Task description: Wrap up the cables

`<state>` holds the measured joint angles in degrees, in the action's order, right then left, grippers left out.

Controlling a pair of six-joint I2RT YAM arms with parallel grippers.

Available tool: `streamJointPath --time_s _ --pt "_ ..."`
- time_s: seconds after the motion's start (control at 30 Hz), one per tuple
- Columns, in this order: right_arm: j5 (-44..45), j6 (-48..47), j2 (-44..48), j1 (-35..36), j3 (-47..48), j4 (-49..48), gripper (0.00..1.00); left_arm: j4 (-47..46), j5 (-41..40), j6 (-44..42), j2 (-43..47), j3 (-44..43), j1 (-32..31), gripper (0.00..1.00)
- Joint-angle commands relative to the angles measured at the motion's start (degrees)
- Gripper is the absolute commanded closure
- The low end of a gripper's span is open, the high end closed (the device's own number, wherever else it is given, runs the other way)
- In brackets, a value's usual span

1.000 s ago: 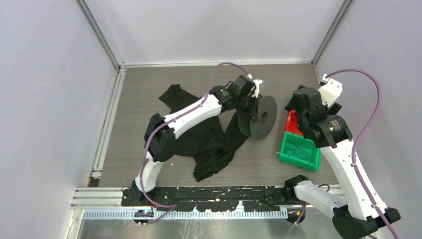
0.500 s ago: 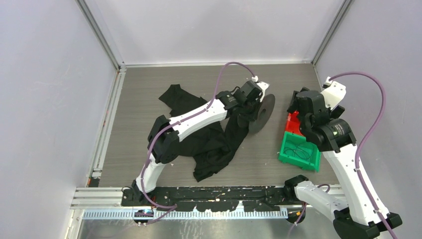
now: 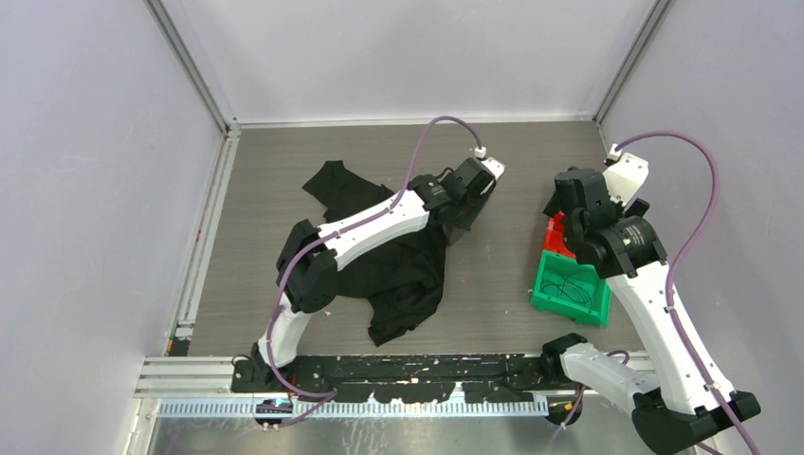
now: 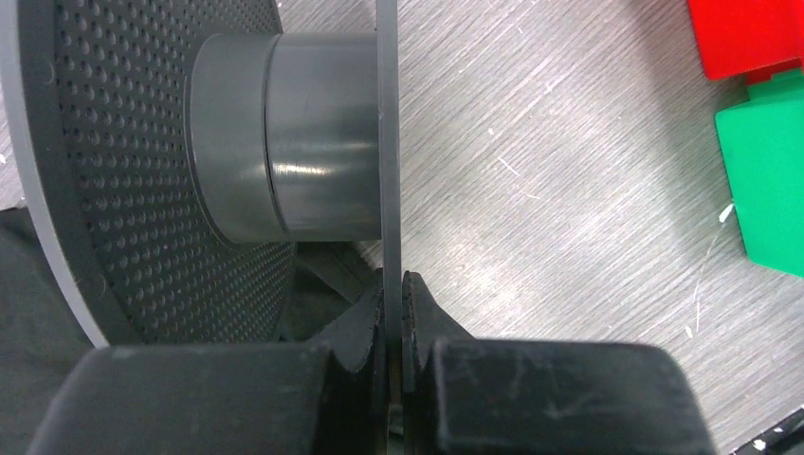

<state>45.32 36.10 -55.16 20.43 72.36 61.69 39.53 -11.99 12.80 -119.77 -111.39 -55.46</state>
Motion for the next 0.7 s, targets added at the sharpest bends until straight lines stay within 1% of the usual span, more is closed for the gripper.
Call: streamJointPath --time_s 0.0,0.17,0.33,0.37,0.53,0.67 --pt "1.5 0.5 -0.6 -1.9 -2.3 0.0 0.0 0.9 4.9 0.1 0.3 -3.4 0.0 0.99" --pt "-4.4 2.0 -2.5 -5.2 -6.7 -0.6 0.0 3.3 8.4 0.5 -2.7 -7.1 -0.7 1.0" --pt "-5.9 2.0 -2.5 -7.2 -7.5 -1.2 0.0 3.6 9.3 0.2 -2.4 -6.9 -0.7 0.99" --pt "-5.9 1.8 -2.4 -7.6 -7.6 -1.2 0.0 3.8 9.4 0.1 -2.4 -6.9 -0.6 0.98" --pt "-6.7 1.3 -2.5 -9.4 -7.9 -1.1 0.0 3.7 10.7 0.0 -1.9 -6.8 -0.7 0.74" --pt "-7.4 0.9 -2.6 -10.1 -8.0 -1.4 0.0 3.6 11.1 -0.1 -1.2 -6.6 -0.7 0.58"
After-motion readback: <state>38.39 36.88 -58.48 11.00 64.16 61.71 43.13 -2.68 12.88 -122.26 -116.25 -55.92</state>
